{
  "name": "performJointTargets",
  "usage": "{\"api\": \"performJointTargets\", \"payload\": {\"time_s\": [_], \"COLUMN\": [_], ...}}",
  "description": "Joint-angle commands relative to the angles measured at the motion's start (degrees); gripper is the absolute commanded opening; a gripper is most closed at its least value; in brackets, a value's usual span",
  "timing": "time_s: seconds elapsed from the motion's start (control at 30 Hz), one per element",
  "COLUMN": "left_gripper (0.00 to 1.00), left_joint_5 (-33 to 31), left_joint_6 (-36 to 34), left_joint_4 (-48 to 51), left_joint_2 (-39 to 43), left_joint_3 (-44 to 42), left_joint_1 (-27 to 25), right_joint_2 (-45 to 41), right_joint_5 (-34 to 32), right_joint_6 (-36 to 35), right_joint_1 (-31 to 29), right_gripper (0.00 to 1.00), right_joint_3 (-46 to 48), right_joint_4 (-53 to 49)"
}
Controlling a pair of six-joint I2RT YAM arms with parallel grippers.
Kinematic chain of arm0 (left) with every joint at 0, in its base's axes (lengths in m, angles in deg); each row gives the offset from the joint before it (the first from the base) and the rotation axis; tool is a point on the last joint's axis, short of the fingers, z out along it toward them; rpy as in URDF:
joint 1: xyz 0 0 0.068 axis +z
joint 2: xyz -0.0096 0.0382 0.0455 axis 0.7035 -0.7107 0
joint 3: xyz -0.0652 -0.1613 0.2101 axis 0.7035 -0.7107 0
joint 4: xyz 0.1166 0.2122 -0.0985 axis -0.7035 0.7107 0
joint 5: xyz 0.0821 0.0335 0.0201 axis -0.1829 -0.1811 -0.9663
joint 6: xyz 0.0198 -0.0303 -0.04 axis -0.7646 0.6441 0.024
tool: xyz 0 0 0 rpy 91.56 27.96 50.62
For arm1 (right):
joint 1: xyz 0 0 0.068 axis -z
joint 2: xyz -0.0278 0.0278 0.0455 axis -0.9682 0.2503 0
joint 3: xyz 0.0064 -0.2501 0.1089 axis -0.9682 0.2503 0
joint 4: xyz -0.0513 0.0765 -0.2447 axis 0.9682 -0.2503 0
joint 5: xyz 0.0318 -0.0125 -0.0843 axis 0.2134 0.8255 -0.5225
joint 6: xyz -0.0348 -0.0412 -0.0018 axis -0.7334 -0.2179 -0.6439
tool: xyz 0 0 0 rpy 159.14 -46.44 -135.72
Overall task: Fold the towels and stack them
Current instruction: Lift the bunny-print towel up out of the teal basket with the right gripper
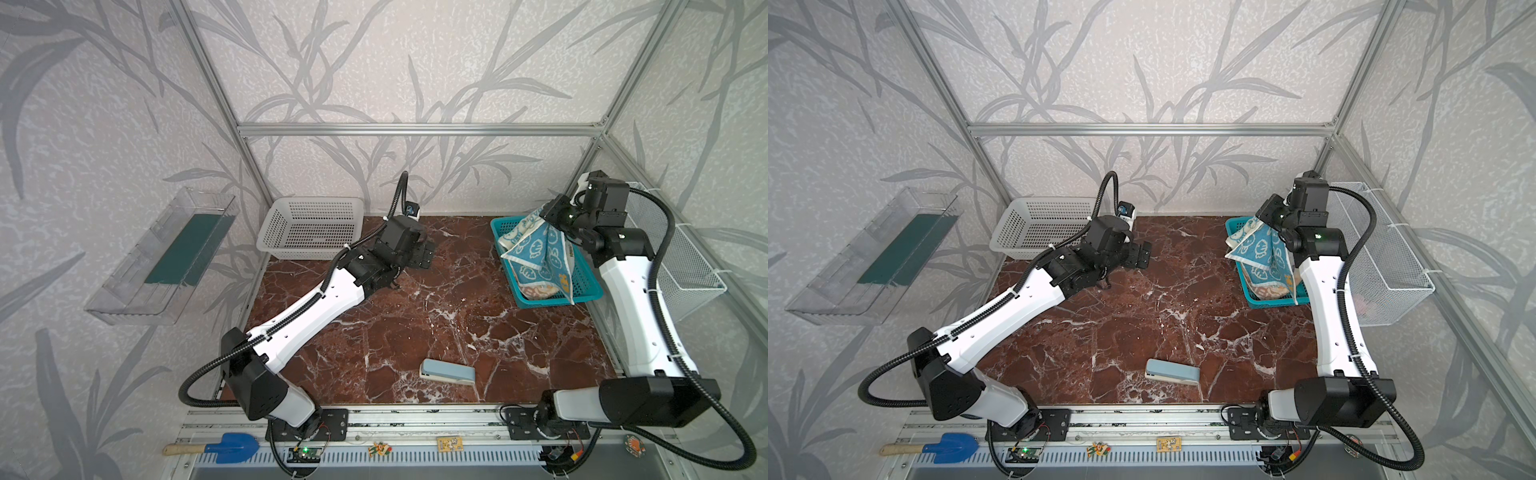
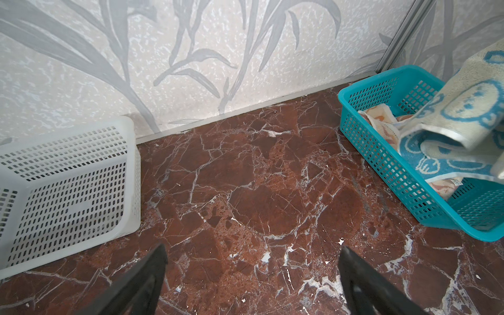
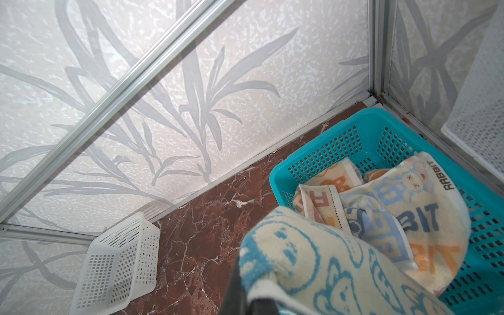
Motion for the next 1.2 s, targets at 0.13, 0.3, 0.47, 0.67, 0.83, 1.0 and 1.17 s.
{"api": "performJointTargets", "payload": {"time_s": [0.13,0.3,0.47,0.67,0.83,1.0,1.17], "left_gripper": [0.99,0.99,0.99,0.99,0.99,0.99,0.99], "left_joint_5": [1.61,1.59,1.84,2.73,2.80,3.10,3.37], "left_joint_6": [2.04,2.11,2.73,3.73,3.73,4.11,4.68], "left_joint_4": [0.50,0.51,0.39,0.12,0.30,0.38,0.41], "left_joint_2": [1.04,1.26,1.51,1.37,1.29,1.44,1.55], "left_joint_3": [-0.98,-1.55,-2.07,-2.48,-2.69,-2.63,-3.12], "left_joint_1": [0.68,1.01,1.52,1.87,2.13,2.44,2.61], "right_joint_2": [1.40,2.43,4.43,5.63,5.63,5.70,6.00], "right_joint_5": [1.89,3.66,4.94,6.77,8.61,9.39,10.39], "right_joint_6": [-3.42,-5.71,-7.05,-7.24,-7.92,-8.76,-9.05], "right_joint_1": [1.35,1.71,2.31,3.38,3.82,3.91,4.35], "right_gripper": [0.00,0.00,0.00,0.00,0.00,0.00,0.01], "right_joint_3": [-4.09,-7.43,-13.71,-17.04,-16.58,-15.81,-14.52], "right_joint_4": [-1.23,-1.32,-3.36,-4.30,-4.19,-4.75,-5.76]}}
